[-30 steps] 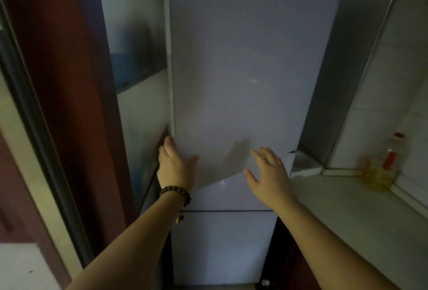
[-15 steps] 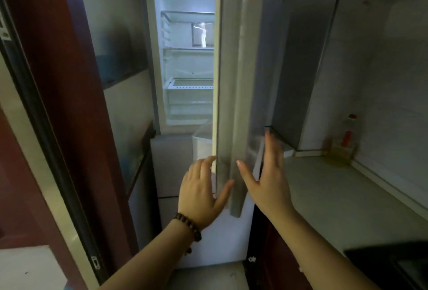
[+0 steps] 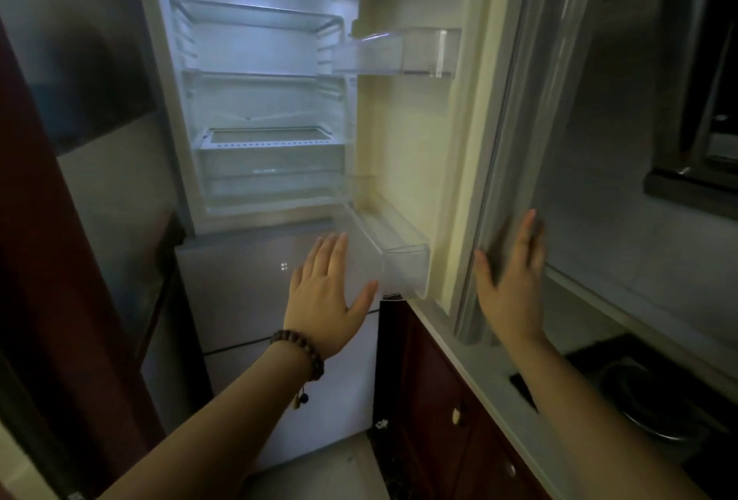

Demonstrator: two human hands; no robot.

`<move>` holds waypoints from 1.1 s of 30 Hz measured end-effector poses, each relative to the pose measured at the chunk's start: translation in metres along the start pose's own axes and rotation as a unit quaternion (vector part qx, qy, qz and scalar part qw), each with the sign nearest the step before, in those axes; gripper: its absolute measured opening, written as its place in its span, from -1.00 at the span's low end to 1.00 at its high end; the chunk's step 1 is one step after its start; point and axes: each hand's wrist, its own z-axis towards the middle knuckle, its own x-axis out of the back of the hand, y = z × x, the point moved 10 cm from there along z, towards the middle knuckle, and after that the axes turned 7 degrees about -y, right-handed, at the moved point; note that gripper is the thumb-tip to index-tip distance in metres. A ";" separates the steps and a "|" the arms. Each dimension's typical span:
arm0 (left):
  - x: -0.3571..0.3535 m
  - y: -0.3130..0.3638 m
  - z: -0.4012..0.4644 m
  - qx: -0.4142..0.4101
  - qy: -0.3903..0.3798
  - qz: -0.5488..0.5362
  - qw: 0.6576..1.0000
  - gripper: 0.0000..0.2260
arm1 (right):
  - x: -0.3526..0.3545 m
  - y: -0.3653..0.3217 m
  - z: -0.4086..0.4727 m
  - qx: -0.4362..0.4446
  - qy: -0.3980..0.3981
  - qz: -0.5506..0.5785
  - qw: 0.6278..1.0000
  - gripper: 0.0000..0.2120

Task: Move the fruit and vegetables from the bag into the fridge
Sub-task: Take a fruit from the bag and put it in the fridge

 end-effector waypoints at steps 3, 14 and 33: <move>-0.010 0.001 0.008 -0.003 -0.018 0.008 1.000 -0.23 | 0.012 -0.009 -0.003 0.009 0.065 -0.094 0.993 -0.34; -0.047 0.006 0.052 -0.014 -0.090 0.026 0.995 -0.20 | -0.081 0.019 0.009 0.061 -0.192 -0.264 0.943 -0.31; -0.082 0.036 0.077 -0.028 -0.130 0.019 0.991 -0.29 | -0.060 0.085 0.049 -0.001 -0.240 -0.292 0.926 -0.23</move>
